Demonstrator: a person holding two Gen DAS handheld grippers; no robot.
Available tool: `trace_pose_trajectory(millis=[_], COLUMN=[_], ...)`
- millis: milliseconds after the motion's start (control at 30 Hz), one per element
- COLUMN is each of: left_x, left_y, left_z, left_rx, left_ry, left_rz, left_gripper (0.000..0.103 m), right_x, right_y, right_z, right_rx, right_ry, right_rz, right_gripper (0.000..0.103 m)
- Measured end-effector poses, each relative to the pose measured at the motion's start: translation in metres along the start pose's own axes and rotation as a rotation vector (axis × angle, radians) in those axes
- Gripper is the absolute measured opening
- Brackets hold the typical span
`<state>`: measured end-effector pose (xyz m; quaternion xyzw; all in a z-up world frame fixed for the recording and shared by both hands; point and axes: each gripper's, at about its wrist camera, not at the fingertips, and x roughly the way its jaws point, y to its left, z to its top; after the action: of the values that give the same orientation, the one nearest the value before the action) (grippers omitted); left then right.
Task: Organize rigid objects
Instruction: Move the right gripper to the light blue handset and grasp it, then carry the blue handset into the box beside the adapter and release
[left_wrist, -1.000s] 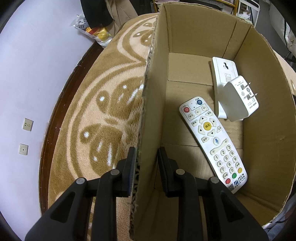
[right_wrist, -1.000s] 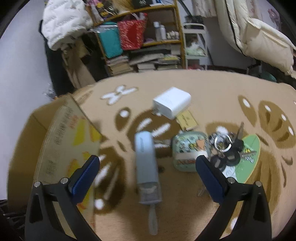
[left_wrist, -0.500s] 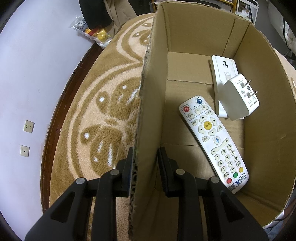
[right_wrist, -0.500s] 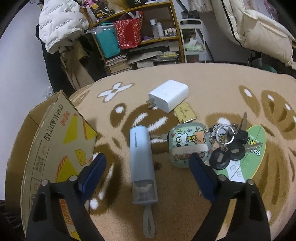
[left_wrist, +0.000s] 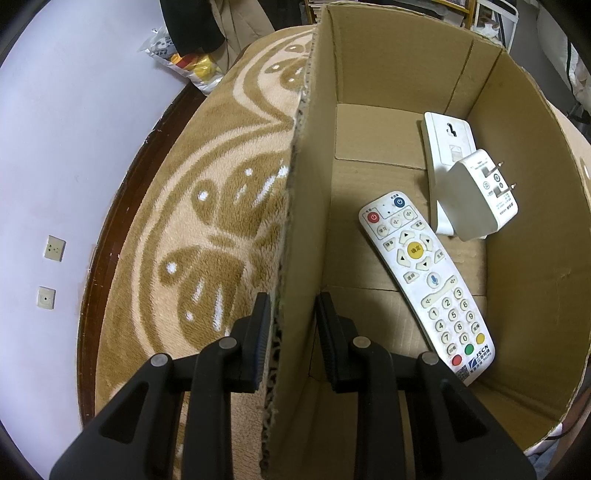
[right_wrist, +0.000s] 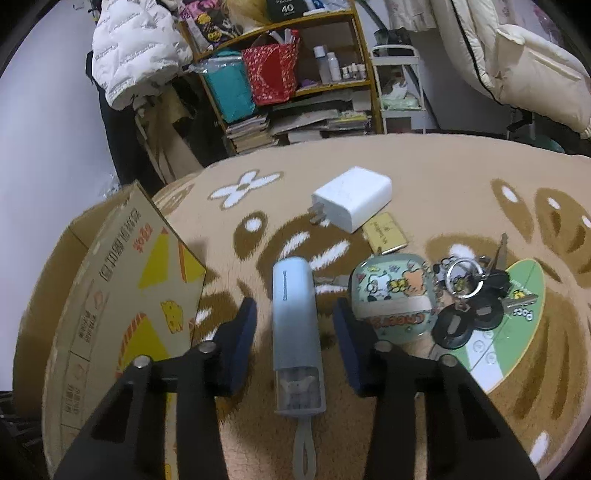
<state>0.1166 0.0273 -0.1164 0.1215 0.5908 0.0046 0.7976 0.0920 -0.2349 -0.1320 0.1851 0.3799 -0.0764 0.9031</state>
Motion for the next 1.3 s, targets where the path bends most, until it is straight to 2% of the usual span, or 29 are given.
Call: trace_pose_trajectory(millis=[133, 267, 367, 600, 800, 967, 1100, 1200, 1300], left_x=[0.0, 0.003, 0.004, 0.005, 0.005, 0.004, 0.003, 0.002, 0.001], left_y=[0.001, 0.004, 0.004, -0.001, -0.001, -0.003, -0.005, -0.008, -0.007], left_z=[0.0, 0.001, 0.002, 0.003, 0.004, 0.003, 0.002, 0.001, 0.0], left_rx=[0.0, -0.016, -0.013, 0.002, -0.002, 0.004, 0.014, 0.027, 0.024], left_ry=[0.002, 0.014, 0.015, 0.015, 0.018, 0.015, 0.015, 0.014, 0.016], left_rz=[-0.006, -0.028, -0.029, -0.013, -0.013, -0.006, 0.007, 0.021, 0.021], left_gripper=[0.023, 0.022, 0.022, 0.022, 0.023, 0.023, 0.023, 0.024, 0.023], right_x=[0.011, 0.021, 0.034, 0.03, 0.007, -0.015, -0.033, -0.045, -0.056], right_y=[0.002, 0.002, 0.001, 0.006, 0.003, 0.005, 0.018, 0.031, 0.044], right_z=[-0.002, -0.003, -0.005, -0.007, -0.006, 0.002, 0.008, 0.01, 0.013], right_rx=[-0.026, -0.03, -0.044, -0.052, -0.004, 0.051, 0.038, -0.001, -0.024], right_ry=[0.019, 0.04, 0.092, 0.085, 0.006, -0.037, -0.082, -0.127, -0.156], right_rz=[-0.029, -0.027, -0.026, -0.071, -0.061, -0.01, 0.021, 0.006, 0.043], right_gripper=[0.032, 0.032, 0.032, 0.03, 0.03, 0.03, 0.03, 0.03, 0.03])
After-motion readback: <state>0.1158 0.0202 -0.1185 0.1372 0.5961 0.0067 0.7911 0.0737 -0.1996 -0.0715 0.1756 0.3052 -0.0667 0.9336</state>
